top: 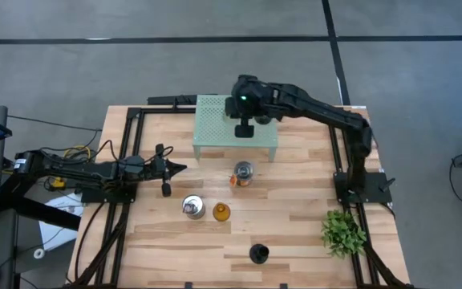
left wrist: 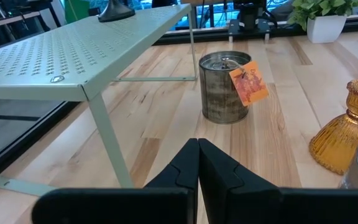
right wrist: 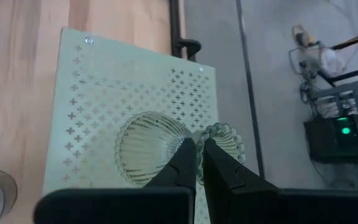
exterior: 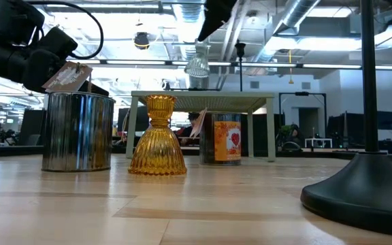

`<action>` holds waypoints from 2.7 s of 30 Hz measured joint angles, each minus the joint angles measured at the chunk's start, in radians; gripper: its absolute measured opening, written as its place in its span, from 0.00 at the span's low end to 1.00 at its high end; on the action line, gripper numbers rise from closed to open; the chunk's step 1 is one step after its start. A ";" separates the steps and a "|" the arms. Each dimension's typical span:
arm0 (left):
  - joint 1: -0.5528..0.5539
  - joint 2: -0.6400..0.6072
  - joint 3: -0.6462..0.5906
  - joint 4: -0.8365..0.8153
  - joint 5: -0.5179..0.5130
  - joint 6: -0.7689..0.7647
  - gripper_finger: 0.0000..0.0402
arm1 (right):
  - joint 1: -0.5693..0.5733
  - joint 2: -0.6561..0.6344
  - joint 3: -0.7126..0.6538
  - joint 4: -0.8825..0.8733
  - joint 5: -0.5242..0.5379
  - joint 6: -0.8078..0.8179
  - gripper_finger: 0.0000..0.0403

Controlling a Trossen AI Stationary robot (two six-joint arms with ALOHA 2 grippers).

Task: Pick & Place candle stick holders
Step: Put the green candle holder on the shelf

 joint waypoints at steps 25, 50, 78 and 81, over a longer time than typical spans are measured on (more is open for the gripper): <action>0.000 0.000 0.000 0.000 0.000 0.000 0.02 | -0.129 0.164 0.174 -0.135 0.026 0.045 0.00; 0.000 0.000 0.000 0.000 0.000 0.000 0.02 | -0.161 0.170 0.173 -0.193 -0.086 0.058 0.00; 0.000 0.000 0.000 0.000 0.000 0.000 0.02 | -0.169 0.186 0.173 -0.164 -0.132 0.067 0.00; 0.000 0.000 0.000 0.000 0.000 0.000 0.02 | -0.170 0.186 0.173 -0.164 -0.131 0.067 0.00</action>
